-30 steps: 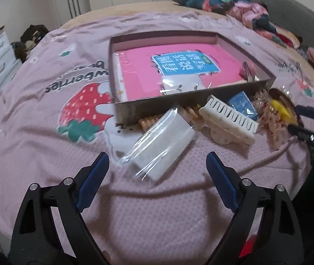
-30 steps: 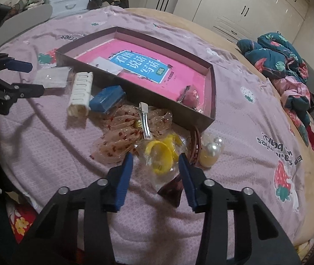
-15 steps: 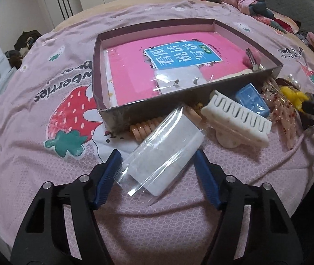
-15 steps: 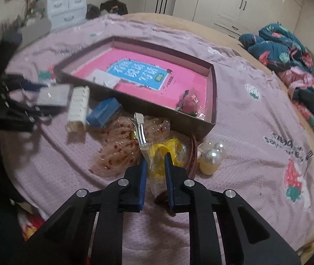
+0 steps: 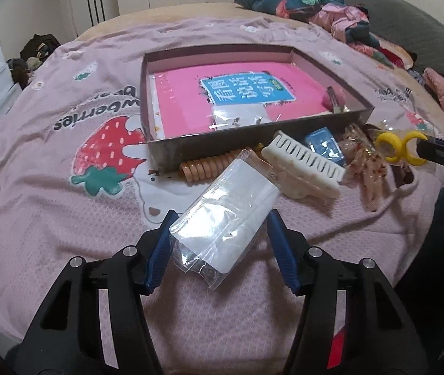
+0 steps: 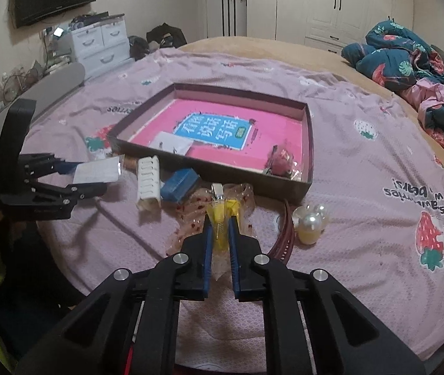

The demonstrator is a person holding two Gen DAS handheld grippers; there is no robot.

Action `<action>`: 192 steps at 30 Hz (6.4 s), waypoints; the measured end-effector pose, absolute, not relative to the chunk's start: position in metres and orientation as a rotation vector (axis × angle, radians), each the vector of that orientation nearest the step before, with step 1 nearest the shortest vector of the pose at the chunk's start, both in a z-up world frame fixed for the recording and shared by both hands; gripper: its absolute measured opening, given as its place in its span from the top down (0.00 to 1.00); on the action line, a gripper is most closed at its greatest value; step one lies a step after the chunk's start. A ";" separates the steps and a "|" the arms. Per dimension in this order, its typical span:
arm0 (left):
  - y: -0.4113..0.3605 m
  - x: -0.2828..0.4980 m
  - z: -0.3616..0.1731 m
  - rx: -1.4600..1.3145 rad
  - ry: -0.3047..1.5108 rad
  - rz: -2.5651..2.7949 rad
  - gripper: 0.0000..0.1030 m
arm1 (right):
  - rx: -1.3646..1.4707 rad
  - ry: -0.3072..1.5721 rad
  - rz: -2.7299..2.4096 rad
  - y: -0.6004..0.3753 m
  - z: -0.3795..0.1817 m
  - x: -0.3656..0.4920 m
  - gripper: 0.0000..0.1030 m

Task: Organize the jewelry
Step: 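Carry the yellow hair ties with the right tool while the left tool carries the bag into the box, then release the yellow hair ties from the right tool while the left tool releases the bag in the box, then withdraw both tools from the box toward the remaining accessories, then grasp the dark red claw clip with the right tool while the left tool grasps the white claw clip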

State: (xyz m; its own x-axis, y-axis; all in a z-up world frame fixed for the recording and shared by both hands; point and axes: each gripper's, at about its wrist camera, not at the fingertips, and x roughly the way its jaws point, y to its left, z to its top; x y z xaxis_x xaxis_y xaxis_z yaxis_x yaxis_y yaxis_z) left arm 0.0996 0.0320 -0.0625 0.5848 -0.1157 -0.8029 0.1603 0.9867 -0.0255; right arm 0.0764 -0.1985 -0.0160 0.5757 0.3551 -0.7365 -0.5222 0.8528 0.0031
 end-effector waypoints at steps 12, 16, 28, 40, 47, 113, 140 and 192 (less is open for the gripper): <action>0.059 0.077 -0.032 -0.039 0.859 -0.110 0.53 | -0.201 0.753 0.625 -0.179 0.016 0.067 0.93; 0.067 0.080 -0.023 -0.058 0.838 -0.094 0.53 | -0.209 0.735 0.674 -0.162 0.026 0.069 0.93; 0.075 0.107 0.004 -0.062 0.783 -0.075 0.54 | -0.140 0.701 0.743 -0.132 0.045 0.102 0.93; 0.073 0.151 0.011 -0.087 0.775 -0.066 0.54 | -0.080 0.681 0.655 -0.143 0.052 0.148 0.93; 0.067 0.176 0.004 -0.077 0.791 -0.044 0.54 | -0.085 0.689 0.565 -0.158 0.043 0.178 0.93; 0.078 0.168 0.011 -0.136 0.752 0.035 0.17 | 0.005 0.686 0.507 -0.177 0.038 0.156 0.09; 0.065 0.102 0.044 -0.132 0.681 0.000 0.09 | -0.009 0.566 0.459 -0.219 0.082 0.102 0.07; -0.002 0.106 -0.053 -0.154 0.961 -0.208 0.09 | 0.012 0.935 0.382 -0.245 -0.046 0.104 0.35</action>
